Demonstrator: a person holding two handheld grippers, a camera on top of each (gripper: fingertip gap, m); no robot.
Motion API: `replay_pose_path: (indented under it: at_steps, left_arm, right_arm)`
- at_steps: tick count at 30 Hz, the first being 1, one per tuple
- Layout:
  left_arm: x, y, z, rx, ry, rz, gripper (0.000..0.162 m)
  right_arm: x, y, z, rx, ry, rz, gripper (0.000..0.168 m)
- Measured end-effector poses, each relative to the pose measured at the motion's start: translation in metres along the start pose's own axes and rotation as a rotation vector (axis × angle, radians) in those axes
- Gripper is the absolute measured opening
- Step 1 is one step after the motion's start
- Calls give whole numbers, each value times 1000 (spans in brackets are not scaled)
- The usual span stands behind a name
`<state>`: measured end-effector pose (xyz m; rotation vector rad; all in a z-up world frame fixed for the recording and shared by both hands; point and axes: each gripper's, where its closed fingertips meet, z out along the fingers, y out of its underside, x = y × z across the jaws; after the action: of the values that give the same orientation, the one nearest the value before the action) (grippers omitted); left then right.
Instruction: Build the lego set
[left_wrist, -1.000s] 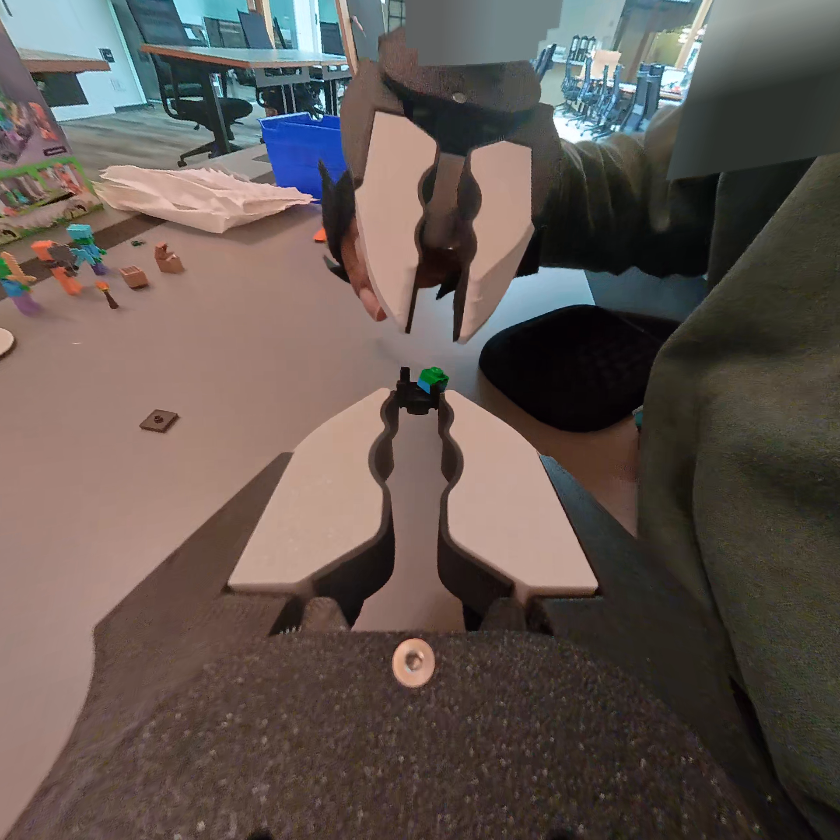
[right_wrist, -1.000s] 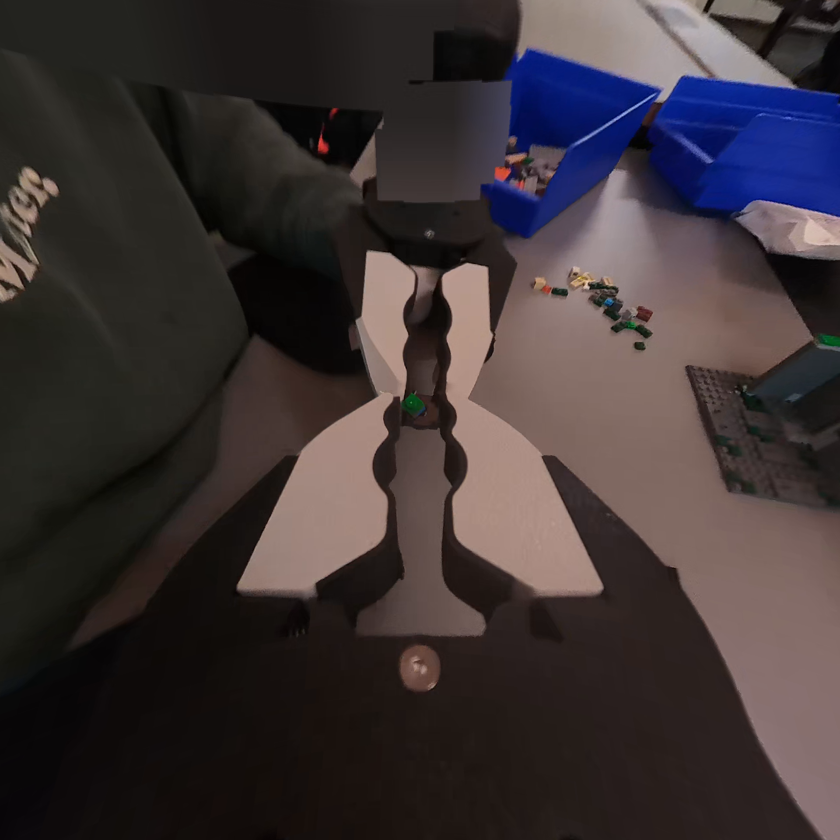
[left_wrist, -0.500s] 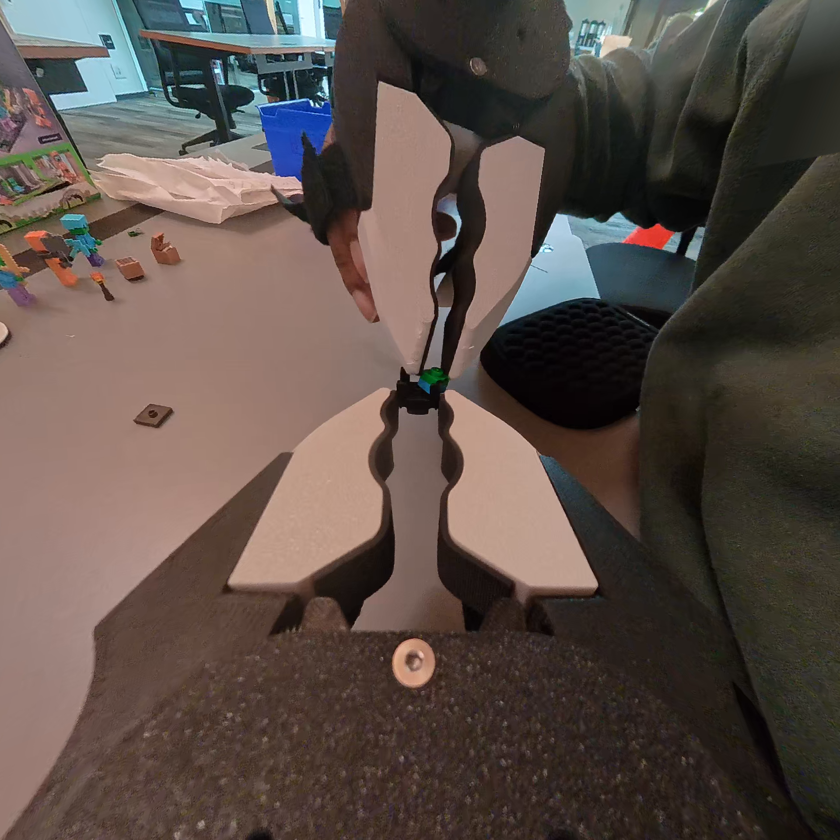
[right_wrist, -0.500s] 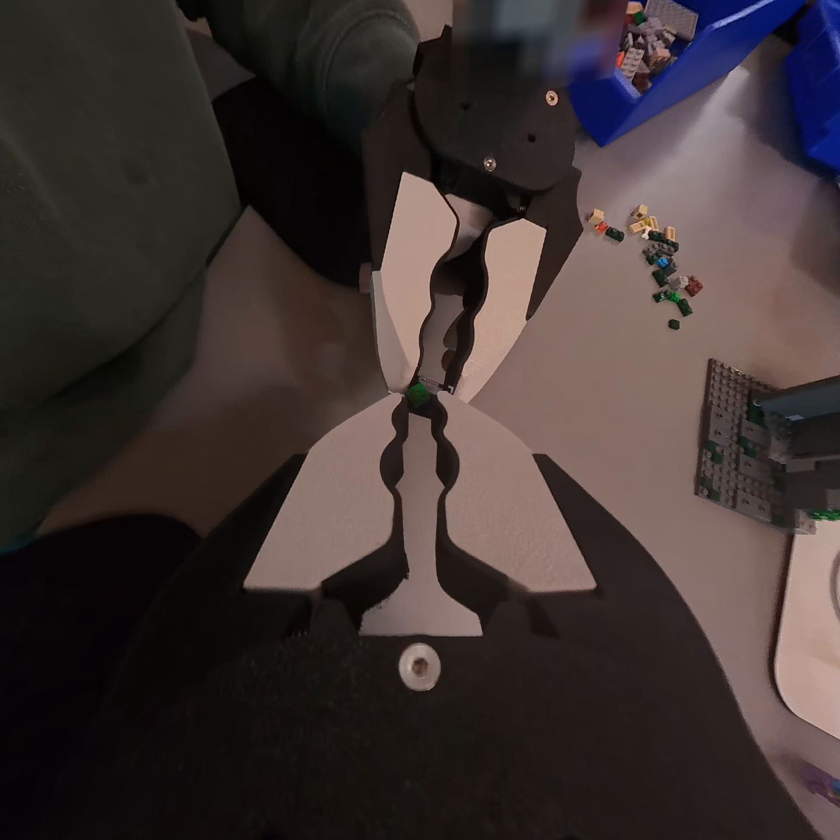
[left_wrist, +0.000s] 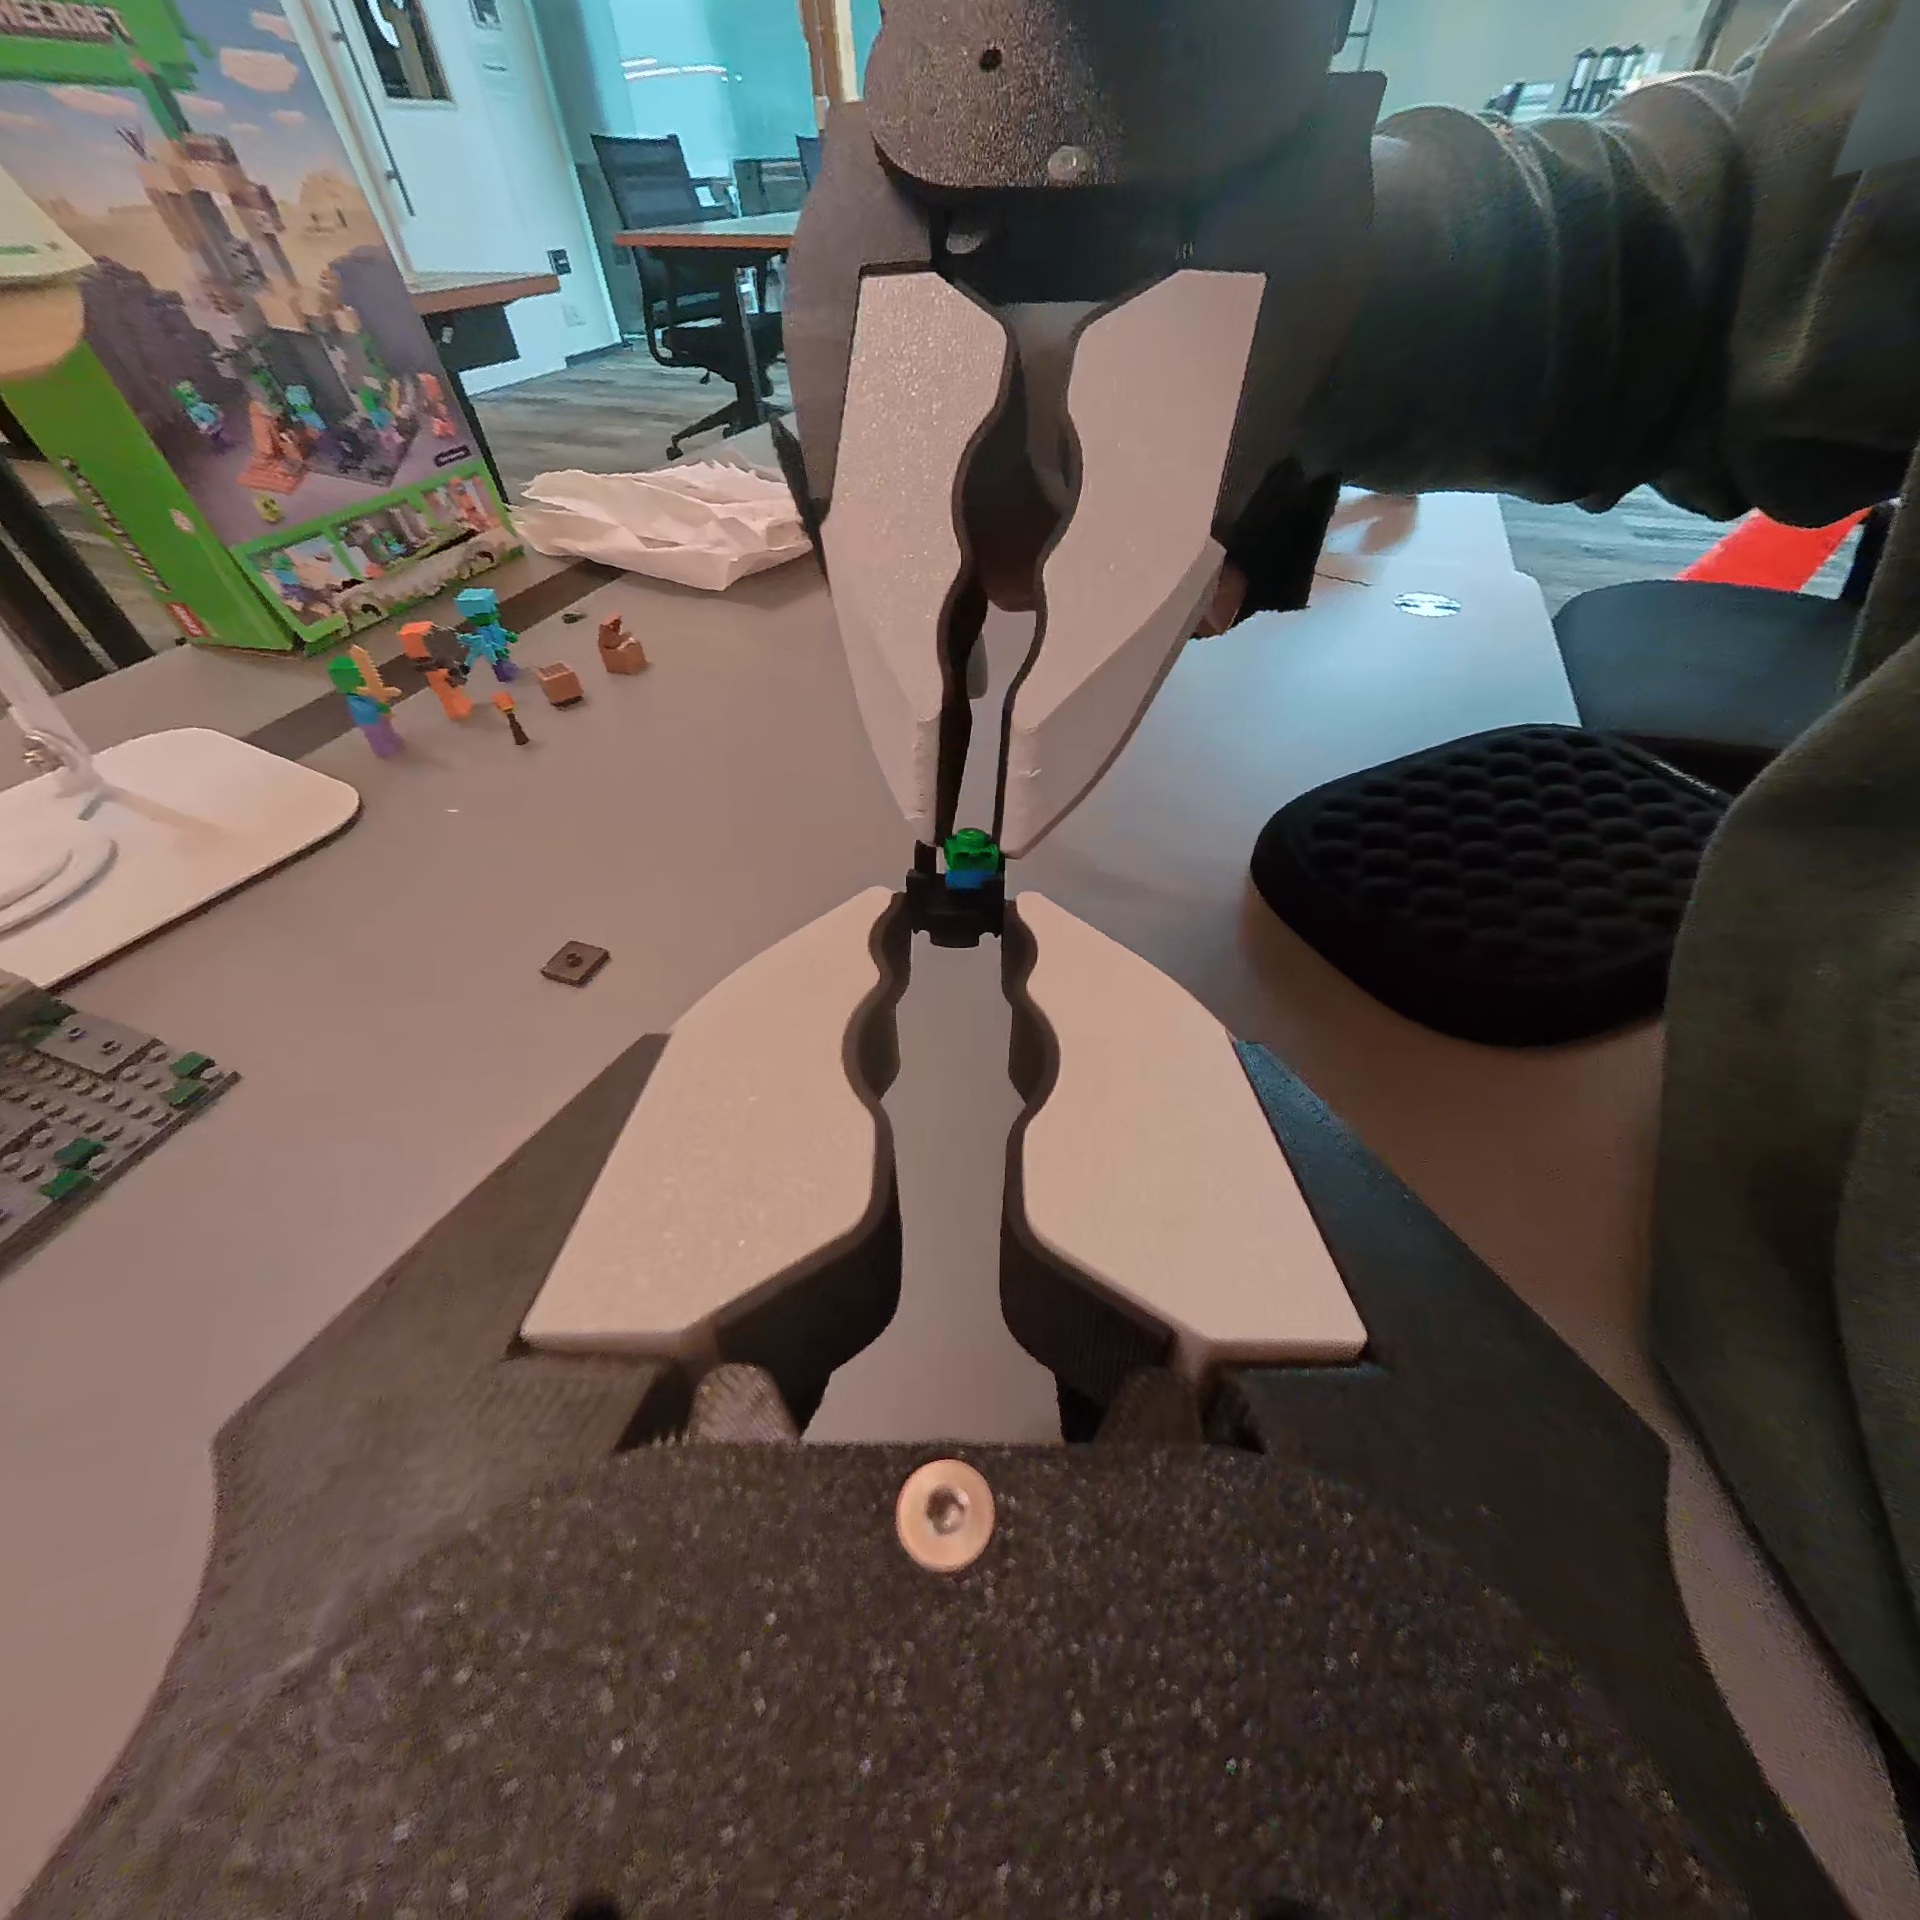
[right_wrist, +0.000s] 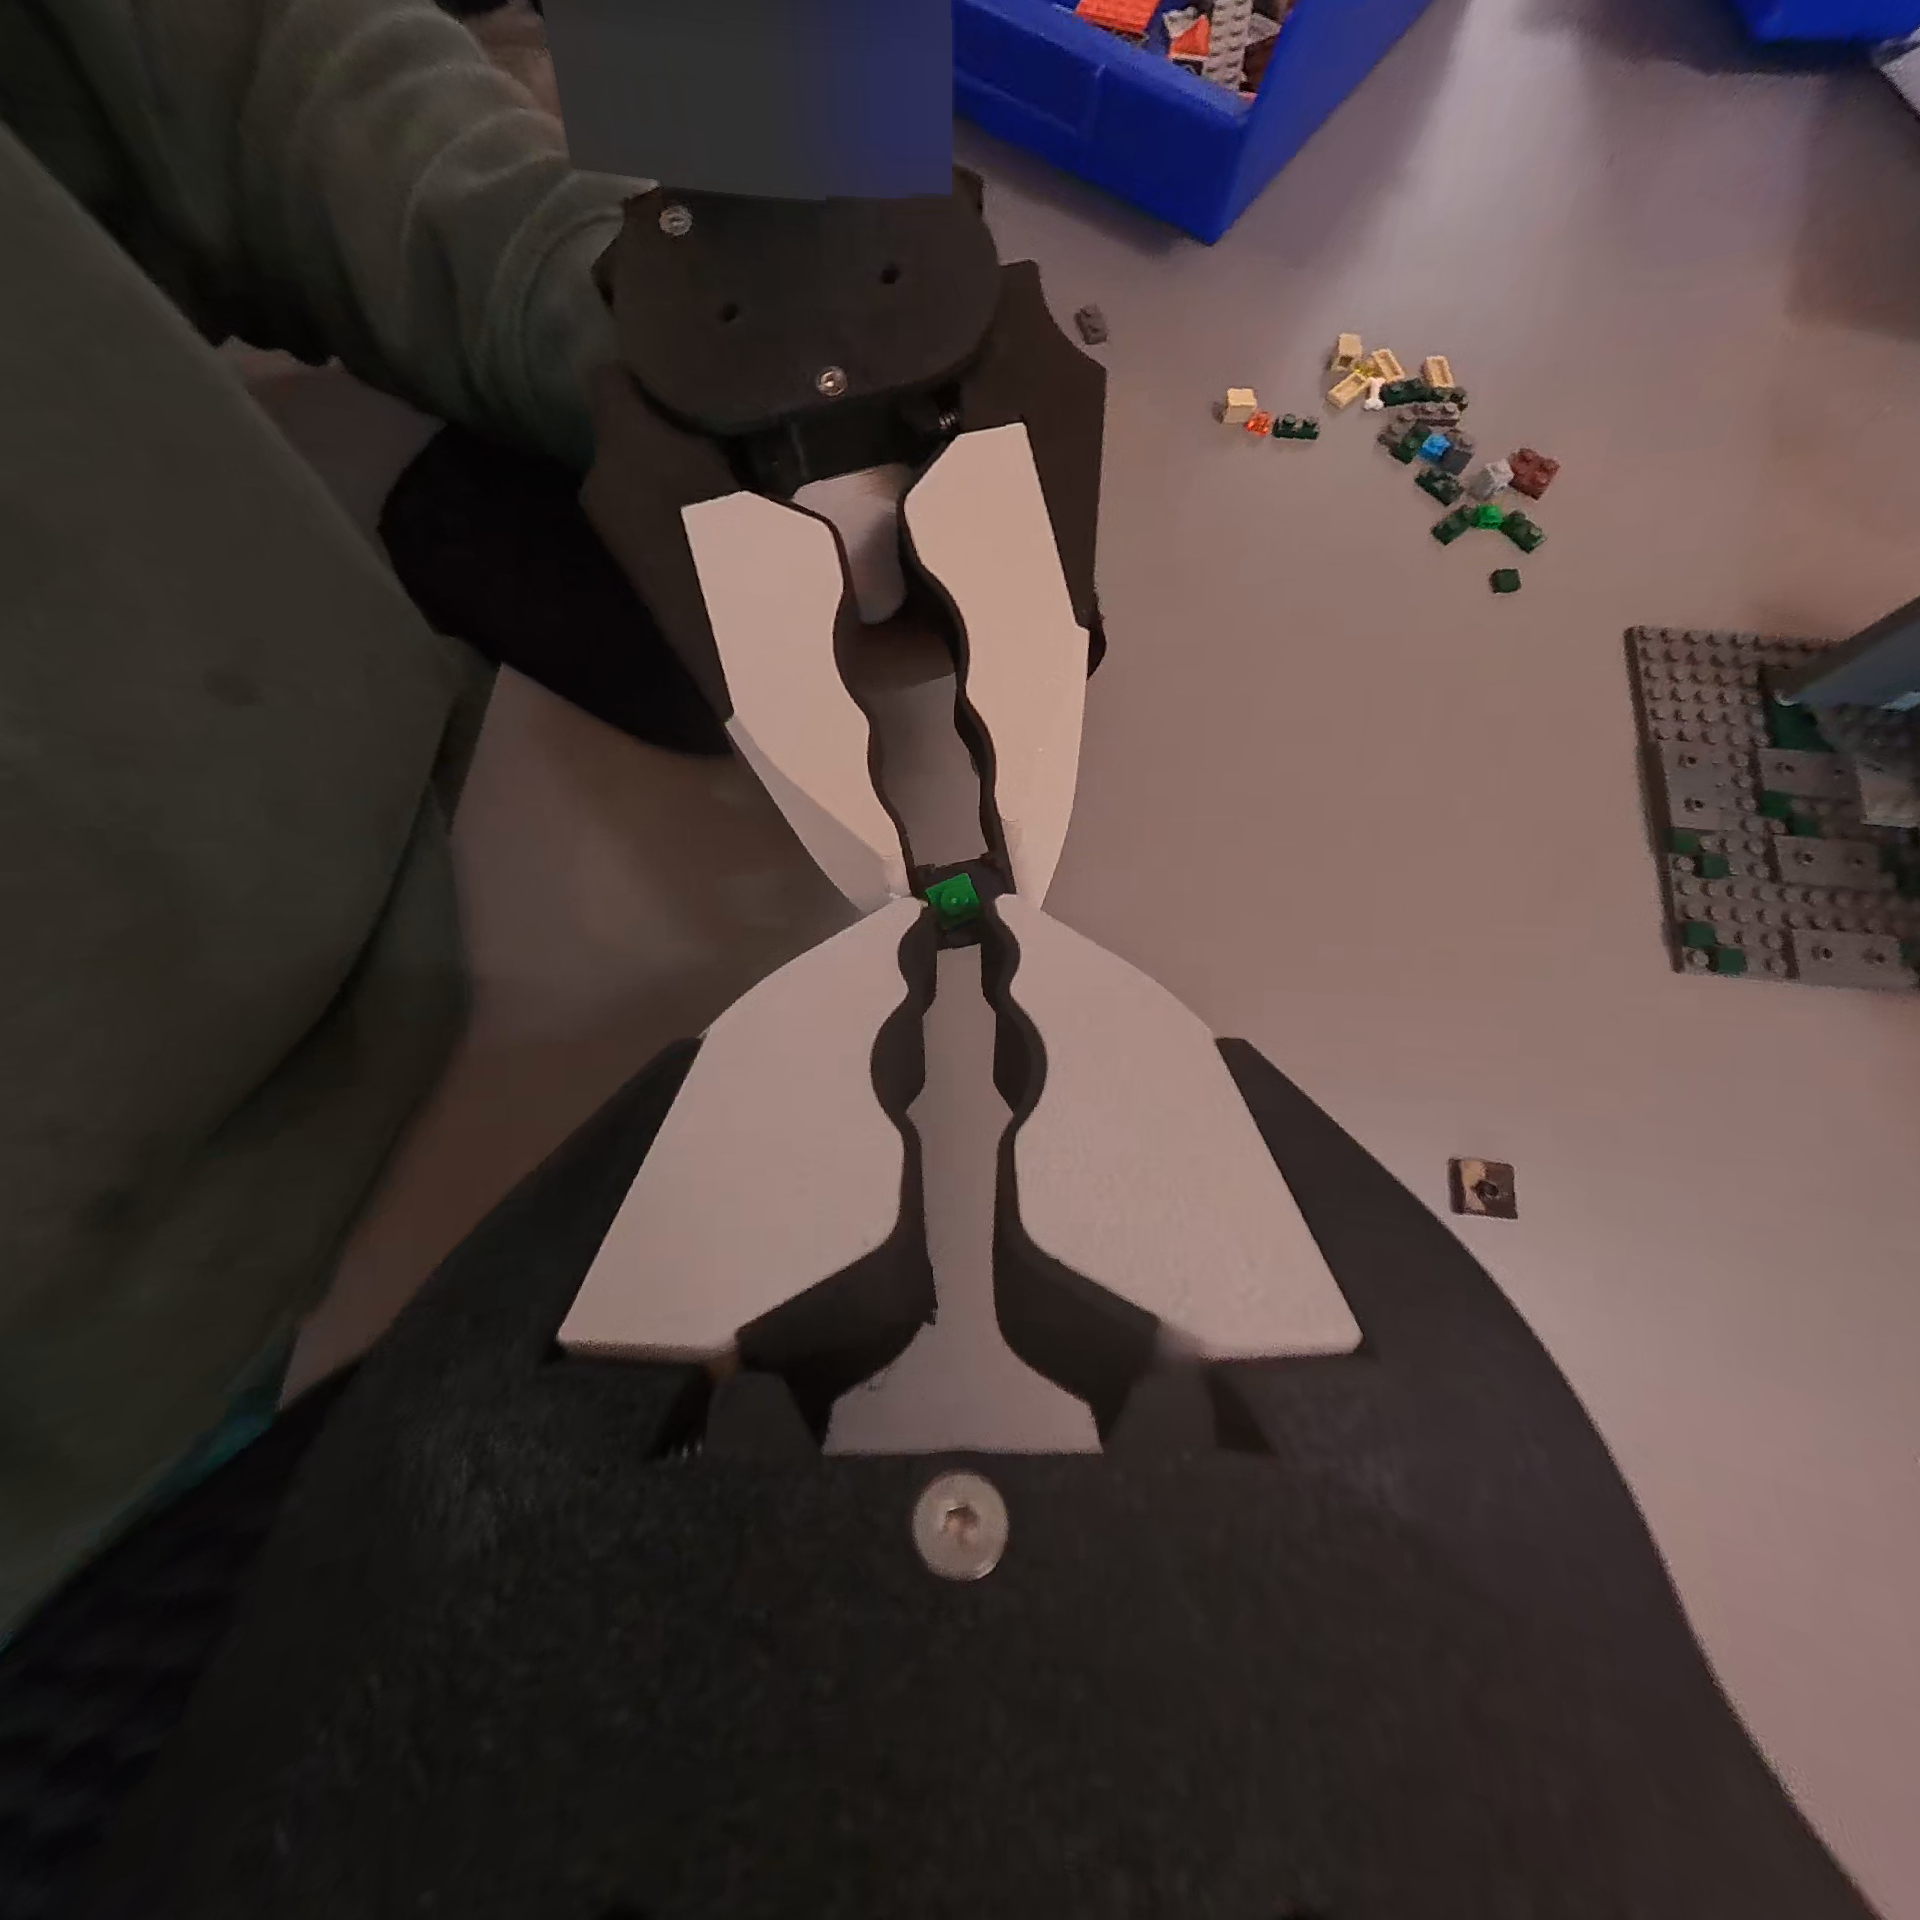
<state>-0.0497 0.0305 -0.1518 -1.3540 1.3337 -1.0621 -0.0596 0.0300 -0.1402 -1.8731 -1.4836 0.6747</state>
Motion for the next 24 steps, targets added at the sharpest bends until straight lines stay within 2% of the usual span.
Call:
replay_pose_path:
  at_steps: [14,24]
  left_arm:
    - [-13,1,-2,-10,-111,30,16]
    - [-18,-2,-6,12,-126,12,16]
  right_arm:
    - [14,-2,4,-76,89,13,8]
    - [17,-8,5,-82,107,-10,9]
